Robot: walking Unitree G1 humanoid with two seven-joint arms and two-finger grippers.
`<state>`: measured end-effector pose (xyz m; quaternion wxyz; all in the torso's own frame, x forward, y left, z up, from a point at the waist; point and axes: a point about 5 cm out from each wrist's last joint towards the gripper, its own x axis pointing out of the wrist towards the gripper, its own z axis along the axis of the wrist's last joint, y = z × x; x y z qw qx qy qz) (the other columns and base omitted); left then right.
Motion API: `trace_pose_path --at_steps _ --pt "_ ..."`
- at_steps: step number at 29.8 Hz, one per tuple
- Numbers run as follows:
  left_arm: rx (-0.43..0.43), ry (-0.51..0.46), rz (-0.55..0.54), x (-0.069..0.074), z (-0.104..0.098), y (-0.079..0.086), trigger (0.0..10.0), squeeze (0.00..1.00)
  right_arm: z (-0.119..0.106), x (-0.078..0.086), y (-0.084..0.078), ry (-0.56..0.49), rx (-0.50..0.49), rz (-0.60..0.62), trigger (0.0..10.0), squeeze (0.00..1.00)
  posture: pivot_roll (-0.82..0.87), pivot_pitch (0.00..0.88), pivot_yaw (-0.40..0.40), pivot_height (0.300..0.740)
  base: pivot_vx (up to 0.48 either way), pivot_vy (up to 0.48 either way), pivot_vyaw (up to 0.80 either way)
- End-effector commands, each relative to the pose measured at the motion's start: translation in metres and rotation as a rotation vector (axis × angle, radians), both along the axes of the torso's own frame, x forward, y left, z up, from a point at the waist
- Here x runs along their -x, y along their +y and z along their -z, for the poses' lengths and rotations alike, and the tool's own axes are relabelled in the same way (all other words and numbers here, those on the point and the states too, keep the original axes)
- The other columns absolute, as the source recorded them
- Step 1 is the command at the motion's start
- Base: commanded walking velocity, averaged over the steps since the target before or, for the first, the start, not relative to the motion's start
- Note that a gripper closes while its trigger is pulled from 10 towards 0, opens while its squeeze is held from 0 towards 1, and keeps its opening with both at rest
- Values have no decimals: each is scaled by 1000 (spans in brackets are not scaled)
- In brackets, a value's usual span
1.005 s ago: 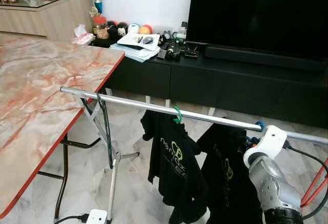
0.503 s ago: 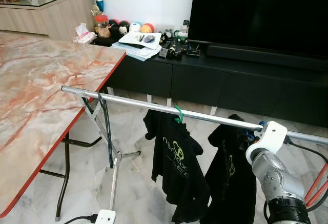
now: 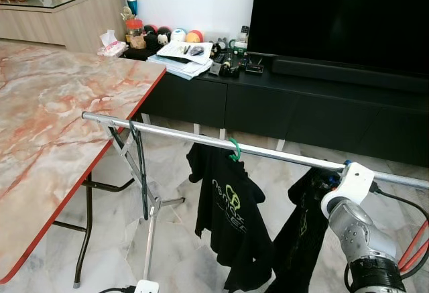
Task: Hang hanger
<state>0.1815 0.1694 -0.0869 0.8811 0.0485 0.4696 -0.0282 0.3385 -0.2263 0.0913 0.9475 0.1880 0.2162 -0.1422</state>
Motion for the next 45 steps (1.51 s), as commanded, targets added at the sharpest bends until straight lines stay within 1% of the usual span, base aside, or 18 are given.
trace_pose_path --at_steps 1,5,12,14,17,22,26,27,31,33,38,41,43,45 --pt "-6 14 0 4 1 10 10000 0 2 0 2 9 -13 -5 0 0 27 55 11 740 0 0 0" --pt "-12 7 -1 0 -3 24 10000 0 6 1 2 18 -23 11 0 0 25 56 12 740 0 0 0" --pt "-13 2 -6 -5 -6 31 10000 0 9 1 5 33 -26 -1 0 0 27 56 10 740 0 0 0" --pt "-12 2 -7 -5 -6 31 10000 0 9 1 5 34 -25 -2 0 0 27 56 10 740 0 0 0" --pt "-7 -5 -4 -10 -8 28 10000 0 13 3 6 43 -30 3 0 0 29 55 8 740 0 0 0" --pt "-3 -12 -3 -14 -10 26 10000 0 14 3 6 43 -33 4 0 0 28 57 8 740 0 0 0" --pt "-1 -12 1 -14 -9 24 10000 0 9 2 4 -11 -23 30 0 0 28 57 8 740 0 0 0" --pt "0 -12 1 -14 -9 24 10000 0 8 1 4 -22 -21 29 0 0 28 57 7 740 0 0 0" --pt "2 -3 4 -8 -6 23 10000 0 1 2 4 -90 43 29 0 0 26 57 7 740 0 0 0" --pt "4 6 5 -4 -4 19 10000 0 1 8 2 -115 109 42 0 0 24 56 4 740 0 0 0" --pt "10 21 6 4 1 9 10000 0 4 20 2 -162 104 70 0 0 21 57 4 740 0 0 0" --pt "11 30 10 9 4 5 10000 0 3 24 3 -193 144 41 0 0 14 56 3 740 0 0 0" --pt "13 34 12 11 5 3 10000 0 4 29 6 -211 152 29 0 0 15 55 2 740 0 0 0" --pt "17 40 15 15 7 -2 10000 0 2 34 10 -251 177 14 0 0 15 56 2 740 0 0 0"
